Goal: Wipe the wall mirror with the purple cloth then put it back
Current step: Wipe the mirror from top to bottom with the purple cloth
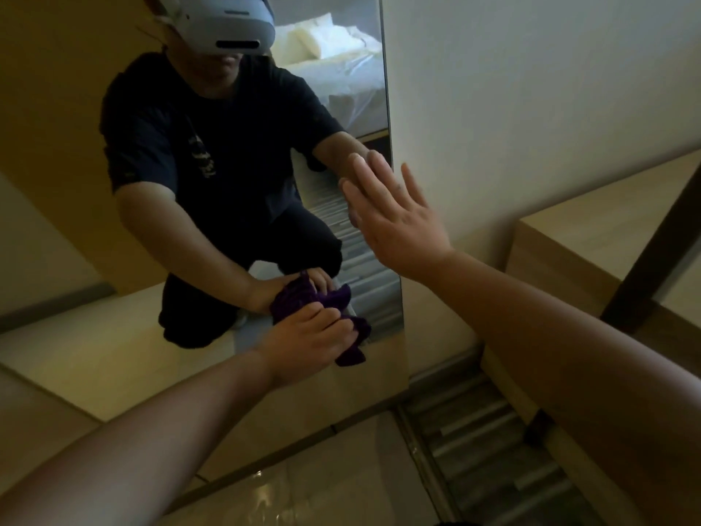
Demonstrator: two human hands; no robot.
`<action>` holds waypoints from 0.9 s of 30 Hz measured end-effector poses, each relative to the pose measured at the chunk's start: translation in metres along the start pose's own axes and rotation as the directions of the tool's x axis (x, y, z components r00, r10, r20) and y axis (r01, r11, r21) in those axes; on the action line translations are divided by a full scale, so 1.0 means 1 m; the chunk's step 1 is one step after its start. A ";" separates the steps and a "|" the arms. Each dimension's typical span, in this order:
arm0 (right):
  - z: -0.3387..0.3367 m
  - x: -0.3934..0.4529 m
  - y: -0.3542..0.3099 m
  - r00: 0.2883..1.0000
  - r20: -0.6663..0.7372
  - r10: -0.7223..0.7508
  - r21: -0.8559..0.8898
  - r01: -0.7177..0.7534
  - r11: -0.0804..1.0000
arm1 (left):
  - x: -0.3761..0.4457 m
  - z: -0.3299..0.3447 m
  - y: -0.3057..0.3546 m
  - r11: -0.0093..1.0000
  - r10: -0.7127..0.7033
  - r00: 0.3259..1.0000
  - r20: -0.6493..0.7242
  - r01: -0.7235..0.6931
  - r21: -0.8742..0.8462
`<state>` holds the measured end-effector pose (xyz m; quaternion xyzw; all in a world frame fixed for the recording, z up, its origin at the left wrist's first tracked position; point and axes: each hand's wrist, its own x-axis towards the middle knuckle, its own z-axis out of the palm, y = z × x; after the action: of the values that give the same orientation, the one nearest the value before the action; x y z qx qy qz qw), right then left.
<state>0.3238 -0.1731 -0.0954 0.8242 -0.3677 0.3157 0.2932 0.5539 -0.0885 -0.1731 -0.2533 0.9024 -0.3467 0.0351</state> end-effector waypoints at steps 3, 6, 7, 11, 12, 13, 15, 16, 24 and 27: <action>0.009 0.000 0.007 0.999 -0.034 -0.022 -0.028 0.021 0.999 | 0.031 0.013 0.018 0.995 0.097 0.995 -0.025 -0.098 -0.020; 0.017 0.001 0.010 0.994 -0.103 -0.047 -0.069 0.040 0.997 | 0.069 0.023 0.030 0.986 0.158 0.987 0.016 -0.157 -0.064; 0.019 0.002 0.011 0.990 -0.130 -0.054 -0.078 0.044 0.996 | 0.082 0.026 0.031 0.984 0.175 0.984 0.042 -0.173 -0.050; 0.028 0.004 0.011 0.978 -0.200 -0.053 -0.086 0.036 0.996 | 0.120 0.044 0.032 0.964 0.176 0.954 0.245 -0.217 0.153; 0.030 0.005 0.011 0.978 -0.203 -0.051 -0.079 0.035 0.996 | 0.123 0.050 0.034 0.947 0.166 0.941 0.295 -0.235 0.218; 0.031 0.005 0.012 0.976 -0.209 -0.055 -0.076 0.039 0.996 | 0.124 0.053 0.035 0.931 0.162 0.931 0.326 -0.253 0.261; 0.032 0.007 0.014 0.970 -0.235 -0.064 -0.082 0.046 0.996 | 0.122 0.055 0.035 0.905 0.176 0.918 0.355 -0.293 0.308; 0.032 0.007 0.015 0.968 -0.241 -0.069 -0.083 0.051 0.995 | 0.119 0.053 0.034 0.897 0.186 0.914 0.361 -0.308 0.318; 0.030 0.004 0.015 0.970 -0.234 -0.069 -0.093 0.048 0.995 | 0.004 0.073 0.042 0.864 0.257 0.833 0.490 -0.426 0.270; 0.035 0.005 0.010 0.954 -0.296 -0.052 -0.079 0.030 0.996 | -0.059 0.076 0.042 0.830 0.296 0.761 0.577 -0.504 0.238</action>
<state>0.3292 -0.2062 -0.1115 0.7633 -0.3134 0.4163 0.3819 0.6054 -0.0801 -0.2646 -0.1223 0.8074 -0.4173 0.3989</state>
